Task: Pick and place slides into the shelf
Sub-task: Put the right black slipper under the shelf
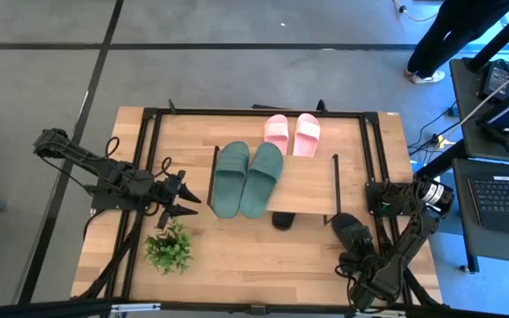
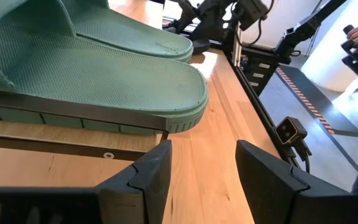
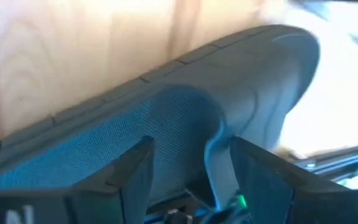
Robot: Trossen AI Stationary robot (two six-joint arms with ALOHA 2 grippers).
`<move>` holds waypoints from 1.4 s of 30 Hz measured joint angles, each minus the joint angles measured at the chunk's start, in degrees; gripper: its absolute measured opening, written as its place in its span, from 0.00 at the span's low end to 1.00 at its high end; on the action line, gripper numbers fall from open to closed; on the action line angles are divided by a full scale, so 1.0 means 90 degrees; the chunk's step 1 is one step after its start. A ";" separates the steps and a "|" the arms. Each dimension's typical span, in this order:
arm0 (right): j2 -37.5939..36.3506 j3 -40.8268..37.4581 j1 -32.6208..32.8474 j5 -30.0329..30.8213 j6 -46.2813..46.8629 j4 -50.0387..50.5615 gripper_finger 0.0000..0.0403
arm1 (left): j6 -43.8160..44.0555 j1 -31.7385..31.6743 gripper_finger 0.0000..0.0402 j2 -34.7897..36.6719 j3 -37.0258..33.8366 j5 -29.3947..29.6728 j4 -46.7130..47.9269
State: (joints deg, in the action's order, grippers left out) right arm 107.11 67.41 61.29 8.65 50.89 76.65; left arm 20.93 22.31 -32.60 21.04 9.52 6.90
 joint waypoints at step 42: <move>0.0007 0.1105 -0.0045 0.0221 0.1290 -0.0093 0.04 | 0.0010 0.0000 0.42 0.0000 0.0000 0.0048 -0.0005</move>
State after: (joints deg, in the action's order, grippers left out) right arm 107.18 77.36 60.88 10.64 62.50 75.81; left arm 21.01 22.31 -32.60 21.04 9.96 6.85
